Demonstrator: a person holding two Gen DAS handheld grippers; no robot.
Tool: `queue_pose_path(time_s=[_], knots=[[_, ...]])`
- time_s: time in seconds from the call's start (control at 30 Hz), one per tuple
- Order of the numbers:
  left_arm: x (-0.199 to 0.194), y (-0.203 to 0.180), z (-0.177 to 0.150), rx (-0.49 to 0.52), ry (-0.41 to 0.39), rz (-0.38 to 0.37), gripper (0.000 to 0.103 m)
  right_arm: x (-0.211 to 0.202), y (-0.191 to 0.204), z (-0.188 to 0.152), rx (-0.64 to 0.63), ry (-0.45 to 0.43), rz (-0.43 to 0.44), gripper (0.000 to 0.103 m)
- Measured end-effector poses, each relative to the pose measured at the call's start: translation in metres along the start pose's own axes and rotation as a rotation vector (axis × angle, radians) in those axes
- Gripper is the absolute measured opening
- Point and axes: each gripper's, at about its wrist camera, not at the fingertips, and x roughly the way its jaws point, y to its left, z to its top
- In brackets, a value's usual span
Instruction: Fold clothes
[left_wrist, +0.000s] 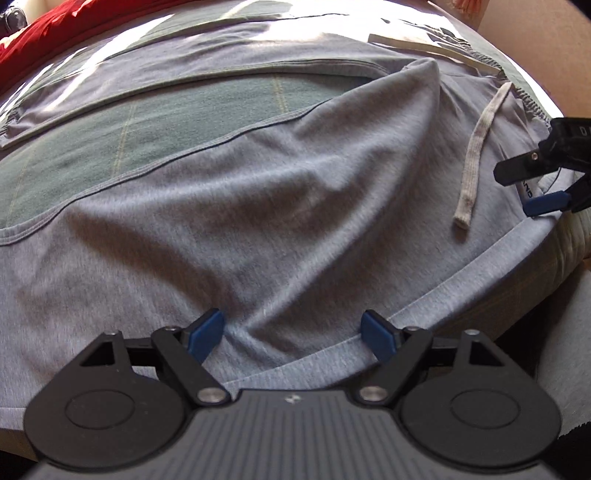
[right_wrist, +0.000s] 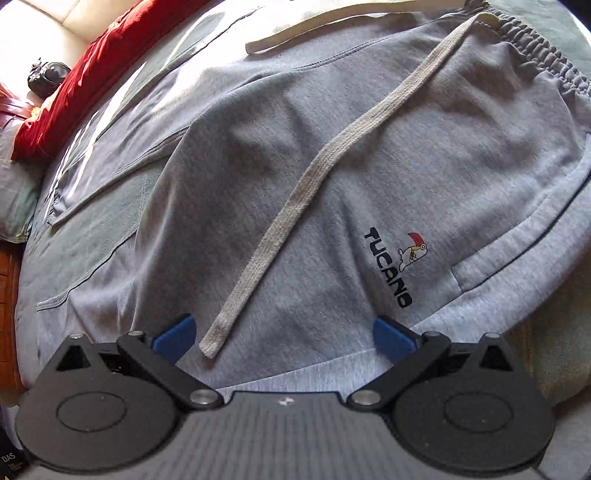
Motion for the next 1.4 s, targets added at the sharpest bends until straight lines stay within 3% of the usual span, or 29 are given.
queue_pose_path(time_s=[0.1,0.23,0.37,0.47,0.53,0.7,0.83,1.07,1.17,1.3,1.4], knots=[[-0.015,0.008,0.000,-0.028,-0.034,-0.028,0.082,-0.001,-0.003,-0.006,-0.009,-0.022,0.001,0.103],[-0.049,0.042,0.001,-0.096,-0.132,0.007,0.082,0.000,-0.001,-0.008,-0.016,-0.032,-0.012,0.103],[-0.084,0.105,-0.004,-0.217,-0.210,0.045,0.077,0.001,0.001,-0.010,-0.023,-0.042,-0.025,0.103],[-0.104,0.155,-0.014,-0.308,-0.238,0.124,0.068,0.002,0.003,-0.012,-0.028,-0.049,-0.035,0.103],[-0.116,0.191,-0.027,-0.398,-0.258,0.166,0.068,0.004,0.006,-0.013,-0.041,-0.049,-0.053,0.103],[-0.119,0.275,-0.073,-0.696,-0.306,0.108,0.068,0.012,0.019,-0.014,-0.100,-0.034,-0.130,0.103],[-0.095,0.302,-0.093,-0.801,-0.294,0.056,0.068,0.019,0.029,-0.014,-0.137,-0.016,-0.196,0.103],[-0.068,0.291,-0.087,-0.777,-0.322,-0.092,0.068,0.024,0.037,-0.021,-0.177,-0.027,-0.250,0.103],[-0.073,0.271,-0.076,-0.711,-0.369,-0.110,0.068,0.026,0.040,-0.023,-0.195,-0.034,-0.268,0.103],[-0.081,0.237,-0.062,-0.610,-0.422,-0.196,0.069,0.028,0.045,-0.027,-0.220,-0.043,-0.292,0.103],[-0.079,0.206,-0.050,-0.498,-0.412,-0.258,0.070,0.030,0.048,-0.030,-0.238,-0.049,-0.310,0.103]])
